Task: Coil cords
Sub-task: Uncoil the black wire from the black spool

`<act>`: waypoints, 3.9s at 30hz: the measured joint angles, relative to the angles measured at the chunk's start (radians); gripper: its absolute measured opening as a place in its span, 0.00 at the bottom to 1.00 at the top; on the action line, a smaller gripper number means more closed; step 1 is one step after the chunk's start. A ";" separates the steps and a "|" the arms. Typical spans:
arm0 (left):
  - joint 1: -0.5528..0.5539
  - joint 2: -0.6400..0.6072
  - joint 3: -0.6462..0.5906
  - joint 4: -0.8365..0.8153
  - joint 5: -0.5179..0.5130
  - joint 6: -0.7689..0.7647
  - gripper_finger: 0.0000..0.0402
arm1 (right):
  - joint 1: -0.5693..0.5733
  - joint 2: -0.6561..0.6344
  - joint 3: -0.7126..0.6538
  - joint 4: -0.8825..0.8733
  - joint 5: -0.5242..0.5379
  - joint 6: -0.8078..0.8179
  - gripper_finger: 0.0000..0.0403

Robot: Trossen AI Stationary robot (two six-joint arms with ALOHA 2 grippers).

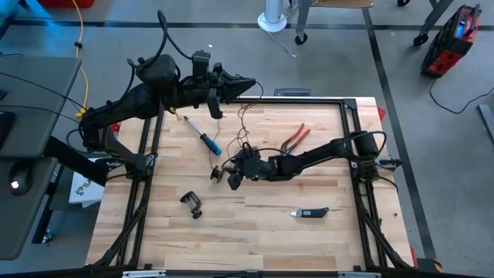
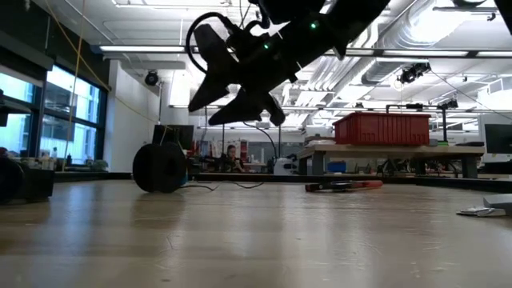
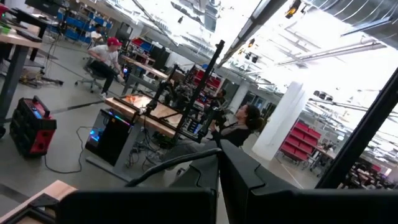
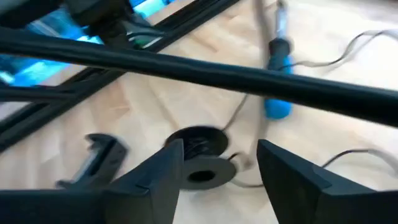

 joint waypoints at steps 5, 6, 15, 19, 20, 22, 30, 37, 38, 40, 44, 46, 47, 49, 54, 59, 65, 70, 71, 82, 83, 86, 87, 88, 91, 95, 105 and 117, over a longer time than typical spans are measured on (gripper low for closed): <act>0.000 -0.004 0.000 -0.005 0.000 0.007 0.00 | 0.000 0.000 0.012 -0.035 0.022 -0.010 0.43; 0.000 -0.004 0.000 -0.006 0.000 0.008 0.00 | 0.000 0.000 0.012 -0.050 0.035 -0.010 0.43; 0.000 -0.004 0.000 -0.006 0.000 0.008 0.00 | -0.014 0.004 0.011 -0.018 0.028 -0.014 0.42; 0.000 -0.004 0.000 0.002 0.000 0.008 0.00 | -0.025 0.014 0.011 -0.022 0.020 0.005 0.36; 0.000 -0.004 0.000 0.001 0.000 0.005 0.00 | -0.028 0.022 0.011 -0.016 0.020 0.022 0.33; 0.000 -0.004 0.000 0.001 0.000 0.001 0.00 | -0.034 0.026 0.011 -0.017 0.020 0.040 0.23; 0.013 -0.022 -0.002 -0.010 -0.001 0.019 0.00 | -0.042 -0.020 0.010 -0.106 -0.024 0.033 0.01; 0.025 -0.088 -0.001 -0.104 -0.103 0.098 0.08 | -0.046 -0.135 0.010 -0.214 -0.070 -0.084 0.00; 0.025 -0.100 -0.001 -0.120 -0.111 0.105 0.10 | -0.047 -0.157 0.010 -0.227 -0.077 -0.098 0.00; 0.025 -0.127 -0.002 -0.154 -0.121 0.106 0.16 | -0.047 -0.205 0.010 -0.245 -0.098 -0.135 0.00; 0.023 -0.179 -0.001 -0.179 -0.139 0.105 0.31 | -0.050 -0.299 0.010 -0.292 -0.121 -0.230 0.00; 0.022 -0.197 -0.001 -0.187 -0.139 0.105 0.37 | -0.060 -0.347 0.010 -0.309 -0.155 -0.264 0.00; 0.022 -0.206 -0.001 -0.197 -0.139 0.105 0.41 | -0.067 -0.375 0.010 -0.312 -0.172 -0.275 0.00; 0.022 -0.216 -0.001 -0.216 -0.139 0.104 0.46 | -0.075 -0.424 0.010 -0.323 -0.183 -0.289 0.00; 0.022 -0.239 -0.001 -0.309 -0.140 0.097 0.55 | -0.094 -0.553 0.010 -0.342 -0.192 -0.303 0.00; 0.022 -0.230 -0.001 -0.494 -0.220 0.080 0.55 | -0.106 -0.664 0.010 -0.342 -0.193 -0.324 0.00; 0.022 -0.206 -0.011 -0.652 -0.320 0.079 0.55 | -0.105 -0.769 0.010 -0.335 -0.193 -0.324 0.00; 0.022 -0.215 -0.133 -0.657 -0.317 0.045 0.55 | -0.105 -0.843 0.030 -0.330 -0.192 -0.343 0.00; 0.022 -0.220 -0.168 -0.657 -0.316 0.029 0.55 | -0.105 -0.853 0.043 -0.330 -0.192 -0.359 0.00; -0.074 -0.225 -0.701 -0.189 -0.135 -0.217 0.55 | -0.105 -0.817 0.264 -0.477 -0.180 -0.492 0.00; -0.091 -0.224 -0.746 -0.136 -0.135 -0.240 0.55 | -0.105 -0.807 0.285 -0.484 -0.180 -0.504 0.00; -0.142 -0.224 -0.857 -0.010 -0.167 -0.308 0.55 | -0.105 -0.774 0.357 -0.505 -0.176 -0.559 0.00; -0.158 -0.225 -0.890 0.015 -0.181 -0.334 0.55 | -0.105 -0.760 0.387 -0.510 -0.168 -0.582 0.00; -0.171 -0.225 -0.918 0.024 -0.191 -0.360 0.55 | -0.105 -0.746 0.420 -0.516 -0.160 -0.607 0.00; -0.210 -0.224 -0.986 0.059 -0.220 -0.430 0.55 | -0.105 -0.698 0.545 -0.550 -0.146 -0.678 0.00; -0.249 -0.224 -1.029 0.105 -0.258 -0.479 0.55 | -0.106 -0.624 0.734 -0.601 -0.144 -0.755 0.00; -0.240 -0.225 -1.040 0.264 -0.272 -0.436 0.55 | -0.105 -0.465 1.085 -0.700 -0.166 -0.832 0.00; -0.206 -0.226 -1.039 0.239 -0.229 -0.365 0.55 | -0.105 -0.467 1.050 -0.763 -0.178 -0.739 0.01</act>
